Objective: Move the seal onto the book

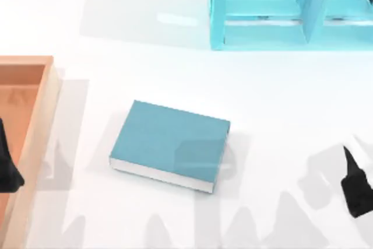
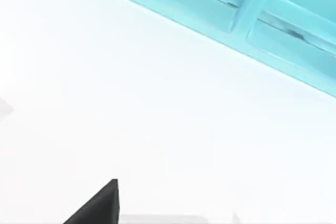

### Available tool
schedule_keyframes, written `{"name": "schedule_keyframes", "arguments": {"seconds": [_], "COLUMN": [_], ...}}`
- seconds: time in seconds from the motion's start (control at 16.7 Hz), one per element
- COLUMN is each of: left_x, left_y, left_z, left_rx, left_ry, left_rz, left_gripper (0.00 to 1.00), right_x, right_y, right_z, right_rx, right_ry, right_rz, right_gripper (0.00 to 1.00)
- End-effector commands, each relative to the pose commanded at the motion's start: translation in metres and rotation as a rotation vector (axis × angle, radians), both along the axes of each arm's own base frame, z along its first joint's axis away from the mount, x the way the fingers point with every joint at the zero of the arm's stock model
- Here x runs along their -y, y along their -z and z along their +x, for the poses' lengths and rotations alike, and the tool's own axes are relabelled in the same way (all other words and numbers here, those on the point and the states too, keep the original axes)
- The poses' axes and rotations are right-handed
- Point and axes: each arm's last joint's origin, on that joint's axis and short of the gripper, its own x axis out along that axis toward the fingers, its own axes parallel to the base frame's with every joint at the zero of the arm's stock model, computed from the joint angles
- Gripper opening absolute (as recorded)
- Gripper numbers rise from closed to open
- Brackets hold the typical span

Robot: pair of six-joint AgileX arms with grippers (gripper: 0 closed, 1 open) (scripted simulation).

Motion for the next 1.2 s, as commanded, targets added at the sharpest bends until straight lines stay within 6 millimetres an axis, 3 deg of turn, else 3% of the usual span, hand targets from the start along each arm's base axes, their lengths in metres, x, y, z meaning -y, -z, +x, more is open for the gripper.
{"name": "schedule_keyframes", "arguments": {"seconds": [0.18, 0.42, 0.96, 1.2], "left_x": [0.0, 0.0, 0.0, -0.003], "left_y": [0.0, 0.0, -0.002, -0.026], "left_z": [0.0, 0.0, 0.0, 0.003], "left_rx": [0.0, 0.0, -0.008, -0.129], "left_ry": [0.0, 0.0, -0.002, -0.021], "left_rz": [0.0, 0.0, 0.001, 0.019], "left_gripper": [1.0, 1.0, 1.0, 1.0], "right_x": [0.032, 0.055, 0.061, 0.061], "right_y": [0.005, 0.006, 0.005, 0.005], "right_z": [-0.012, -0.022, -0.025, -0.025], "right_rx": [0.134, 0.287, 0.336, 0.336], "right_ry": [0.11, 0.205, 0.227, 0.227], "right_rz": [0.199, 0.338, 0.371, 0.371], "right_gripper": [1.0, 1.0, 1.0, 1.0]}}
